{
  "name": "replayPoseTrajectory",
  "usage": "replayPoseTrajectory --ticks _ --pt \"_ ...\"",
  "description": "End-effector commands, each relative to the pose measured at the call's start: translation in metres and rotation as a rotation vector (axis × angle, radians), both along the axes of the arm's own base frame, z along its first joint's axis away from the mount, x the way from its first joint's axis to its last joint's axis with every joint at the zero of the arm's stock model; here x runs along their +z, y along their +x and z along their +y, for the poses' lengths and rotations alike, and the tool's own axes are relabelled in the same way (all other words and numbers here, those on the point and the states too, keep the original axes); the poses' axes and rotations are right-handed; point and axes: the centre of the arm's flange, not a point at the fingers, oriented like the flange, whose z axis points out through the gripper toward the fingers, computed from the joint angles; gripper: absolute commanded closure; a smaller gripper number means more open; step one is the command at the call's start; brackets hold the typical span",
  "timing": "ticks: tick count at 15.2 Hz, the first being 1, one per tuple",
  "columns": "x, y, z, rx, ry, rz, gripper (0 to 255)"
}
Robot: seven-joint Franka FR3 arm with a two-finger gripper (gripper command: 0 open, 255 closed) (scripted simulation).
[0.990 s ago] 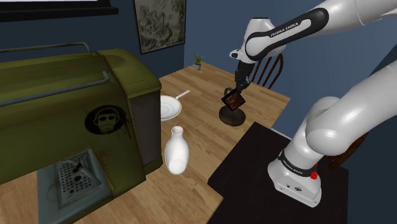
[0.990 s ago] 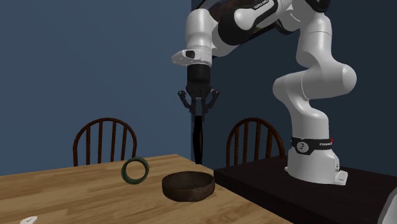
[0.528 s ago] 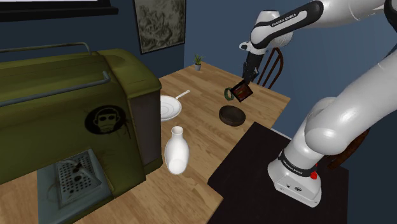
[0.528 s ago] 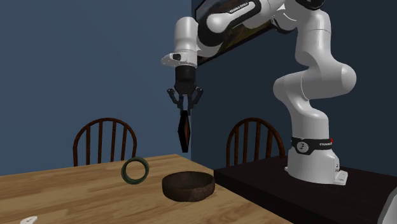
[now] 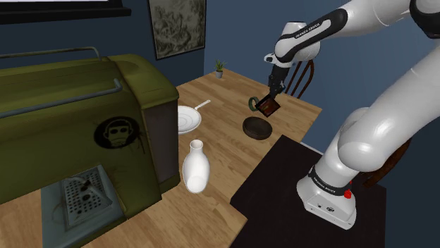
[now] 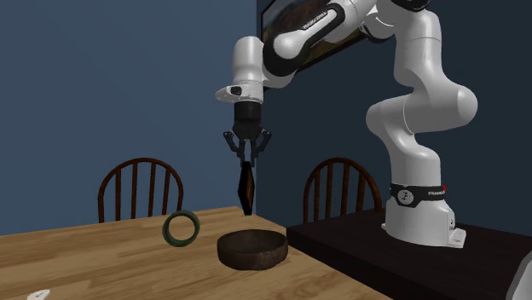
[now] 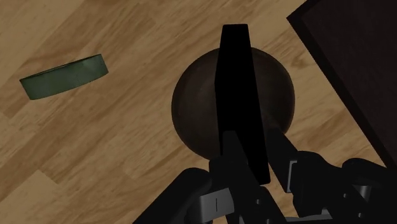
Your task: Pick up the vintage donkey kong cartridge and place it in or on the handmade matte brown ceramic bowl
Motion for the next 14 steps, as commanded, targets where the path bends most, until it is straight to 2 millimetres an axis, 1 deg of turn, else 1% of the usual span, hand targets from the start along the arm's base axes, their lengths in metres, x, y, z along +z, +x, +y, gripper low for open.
replayPoseTrajectory --ticks 1,13,14 --pt "-0.011 0.000 -0.001 0.000 -0.001 -0.001 255" --pt "-0.075 0.000 -0.001 0.000 -0.001 -0.001 255" --pt "-0.084 0.000 -0.001 0.000 -0.001 -0.001 255"
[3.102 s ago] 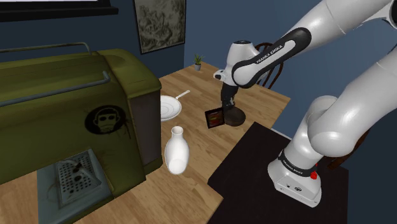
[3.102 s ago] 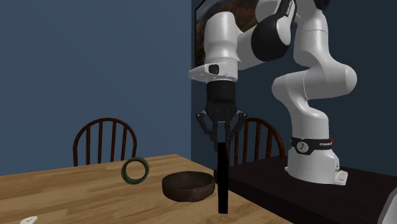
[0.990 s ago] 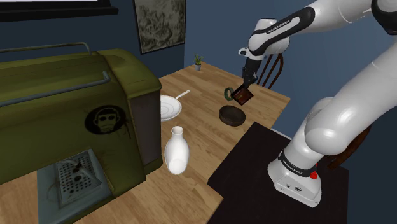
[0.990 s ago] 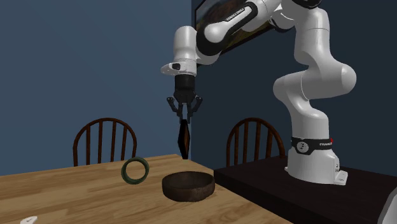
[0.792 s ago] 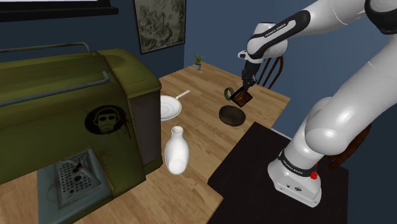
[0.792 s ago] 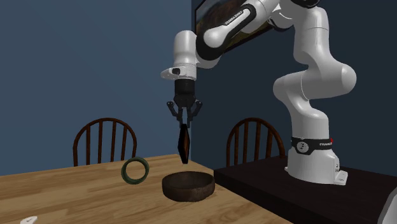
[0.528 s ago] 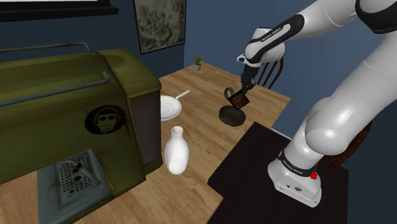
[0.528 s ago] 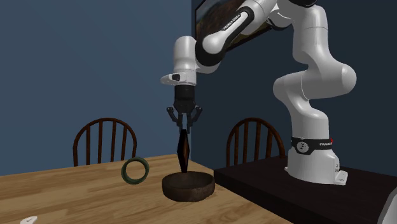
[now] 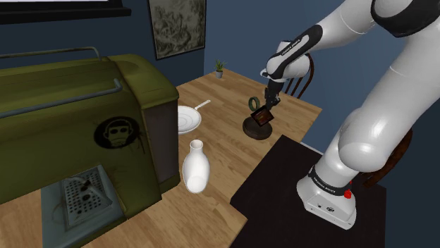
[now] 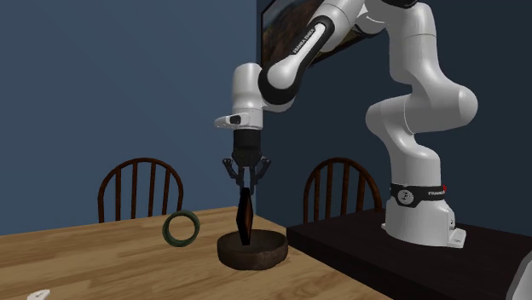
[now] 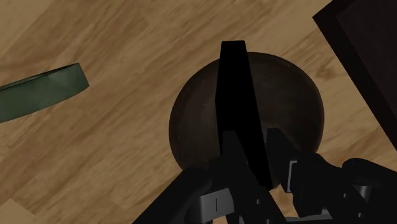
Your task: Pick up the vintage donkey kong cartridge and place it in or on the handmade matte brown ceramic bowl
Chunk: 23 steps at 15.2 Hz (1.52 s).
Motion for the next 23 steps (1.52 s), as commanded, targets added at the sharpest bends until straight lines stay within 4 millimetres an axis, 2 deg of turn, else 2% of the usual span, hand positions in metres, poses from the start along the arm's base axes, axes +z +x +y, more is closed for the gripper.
replayPoseTrajectory --ticks 1,8,9,14,18,23 --pt "-0.009 -0.001 0.000 -0.001 0.000 0.001 255" --pt "-0.009 -0.001 0.000 -0.001 0.000 0.001 255" --pt "-0.009 -0.002 0.000 -0.001 0.000 0.001 0" --pt "-0.009 -0.001 0.000 -0.001 0.000 0.001 0" --pt "0.041 -0.002 0.000 -0.001 0.000 0.001 0" --pt "0.041 -0.002 0.000 -0.001 0.000 0.001 0"
